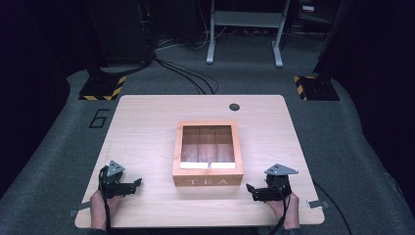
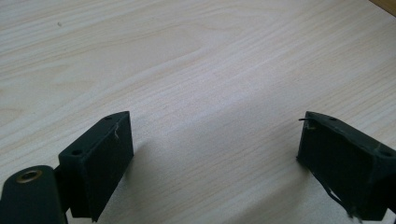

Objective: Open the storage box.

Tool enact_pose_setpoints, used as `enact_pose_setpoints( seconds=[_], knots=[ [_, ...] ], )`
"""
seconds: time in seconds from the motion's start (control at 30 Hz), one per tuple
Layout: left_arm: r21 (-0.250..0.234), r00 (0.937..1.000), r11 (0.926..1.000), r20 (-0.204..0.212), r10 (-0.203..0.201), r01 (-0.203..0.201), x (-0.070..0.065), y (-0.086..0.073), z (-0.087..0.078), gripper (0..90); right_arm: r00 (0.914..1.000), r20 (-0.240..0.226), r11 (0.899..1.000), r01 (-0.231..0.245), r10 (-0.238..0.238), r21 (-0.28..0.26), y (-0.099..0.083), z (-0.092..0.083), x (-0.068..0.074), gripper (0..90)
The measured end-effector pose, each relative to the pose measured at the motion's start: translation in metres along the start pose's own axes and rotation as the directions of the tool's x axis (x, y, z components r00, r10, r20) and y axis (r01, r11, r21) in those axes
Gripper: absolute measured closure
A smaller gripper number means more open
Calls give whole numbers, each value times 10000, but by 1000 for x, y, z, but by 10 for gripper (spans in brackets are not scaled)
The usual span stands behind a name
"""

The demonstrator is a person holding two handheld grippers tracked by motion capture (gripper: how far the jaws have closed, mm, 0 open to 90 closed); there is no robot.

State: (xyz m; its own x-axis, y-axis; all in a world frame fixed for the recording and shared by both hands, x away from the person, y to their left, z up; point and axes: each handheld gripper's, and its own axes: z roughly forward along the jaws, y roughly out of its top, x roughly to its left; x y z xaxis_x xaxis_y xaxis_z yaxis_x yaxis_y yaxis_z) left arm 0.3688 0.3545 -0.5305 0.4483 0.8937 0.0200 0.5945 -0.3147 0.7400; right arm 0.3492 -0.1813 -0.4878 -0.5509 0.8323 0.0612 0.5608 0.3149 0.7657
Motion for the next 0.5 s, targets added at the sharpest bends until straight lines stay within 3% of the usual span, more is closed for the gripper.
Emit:
enact_pose_setpoints(
  seconds=[0.3, 0.37, 0.4, 0.43, 0.47, 0.5],
  knots=[
    [1, 10000, 10000, -3, 16, -16, 0, 0, 0, 102, 9991, -371, 9998, 206, -204, 67, 8, 8, 14, 18],
    [-2, 10000, 10000, -4, 8, -8, 0, 0, 0, 102, 9990, -388, 9997, 240, -237, 73, 9, 8, 15, 53],
    [0, 10000, 10000, -2, 12, -12, 0, 0, 0, 102, 9987, -418, 9996, 284, -287, -72, 10, 9, 17, 142],
    [-1, 10000, 10000, -4, 10, -10, 0, 0, 0, 102, 9987, -418, 9996, 284, -287, -72, 10, 9, 17, 142],
    [5, 10000, 10000, -2, 16, -16, 0, 0, 0, 102, 9988, -382, 9995, 319, -320, -38, 11, 10, 20, 209],
    [5, 10000, 10000, -2, 16, -16, 0, 0, 0, 102, 9988, -382, 9995, 319, -320, -38, 11, 10, 20, 209]
  ],
)
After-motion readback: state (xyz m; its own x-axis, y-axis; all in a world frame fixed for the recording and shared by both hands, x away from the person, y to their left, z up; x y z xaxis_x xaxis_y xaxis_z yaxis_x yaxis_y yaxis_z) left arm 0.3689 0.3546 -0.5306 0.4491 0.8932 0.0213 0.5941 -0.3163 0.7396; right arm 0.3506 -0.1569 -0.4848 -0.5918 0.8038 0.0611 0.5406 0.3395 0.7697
